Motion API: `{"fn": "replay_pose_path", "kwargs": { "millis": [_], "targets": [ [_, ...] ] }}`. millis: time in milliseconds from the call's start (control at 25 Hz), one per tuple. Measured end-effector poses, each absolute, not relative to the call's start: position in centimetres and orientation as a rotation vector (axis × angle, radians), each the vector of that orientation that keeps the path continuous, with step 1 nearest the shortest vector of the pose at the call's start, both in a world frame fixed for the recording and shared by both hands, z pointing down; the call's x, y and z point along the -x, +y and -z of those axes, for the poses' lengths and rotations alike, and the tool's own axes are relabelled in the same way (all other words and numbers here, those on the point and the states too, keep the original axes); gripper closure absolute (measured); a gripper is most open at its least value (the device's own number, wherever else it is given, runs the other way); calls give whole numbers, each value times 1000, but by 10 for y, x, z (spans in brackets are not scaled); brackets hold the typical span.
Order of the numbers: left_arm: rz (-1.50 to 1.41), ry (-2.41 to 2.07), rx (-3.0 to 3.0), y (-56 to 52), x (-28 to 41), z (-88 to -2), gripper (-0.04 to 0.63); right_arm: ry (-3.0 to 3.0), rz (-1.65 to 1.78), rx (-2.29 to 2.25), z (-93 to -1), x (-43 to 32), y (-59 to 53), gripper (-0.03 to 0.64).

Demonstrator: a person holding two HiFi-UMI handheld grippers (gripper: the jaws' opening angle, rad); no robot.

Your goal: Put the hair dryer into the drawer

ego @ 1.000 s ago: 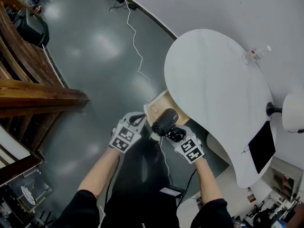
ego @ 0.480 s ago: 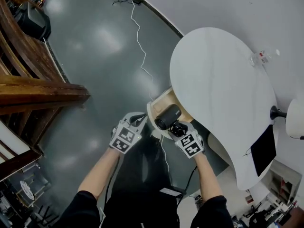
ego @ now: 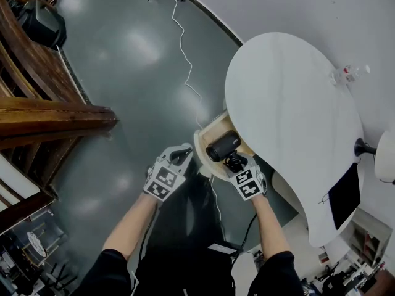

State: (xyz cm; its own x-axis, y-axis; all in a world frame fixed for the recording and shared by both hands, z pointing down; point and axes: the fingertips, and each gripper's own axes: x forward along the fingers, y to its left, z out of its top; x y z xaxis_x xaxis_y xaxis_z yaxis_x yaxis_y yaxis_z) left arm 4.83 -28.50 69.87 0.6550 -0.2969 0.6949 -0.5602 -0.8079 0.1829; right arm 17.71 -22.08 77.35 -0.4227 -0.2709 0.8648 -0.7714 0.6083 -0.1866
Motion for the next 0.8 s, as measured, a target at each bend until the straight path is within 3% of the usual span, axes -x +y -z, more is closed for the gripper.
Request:
{"fn": "replay_pose_path", "kwargs": {
  "millis": [800],
  "targets": [
    [-928,-681,-2460,-290,-41,-714,580,-1765,-646,-912,-813,-195,-248,383]
  ]
}}
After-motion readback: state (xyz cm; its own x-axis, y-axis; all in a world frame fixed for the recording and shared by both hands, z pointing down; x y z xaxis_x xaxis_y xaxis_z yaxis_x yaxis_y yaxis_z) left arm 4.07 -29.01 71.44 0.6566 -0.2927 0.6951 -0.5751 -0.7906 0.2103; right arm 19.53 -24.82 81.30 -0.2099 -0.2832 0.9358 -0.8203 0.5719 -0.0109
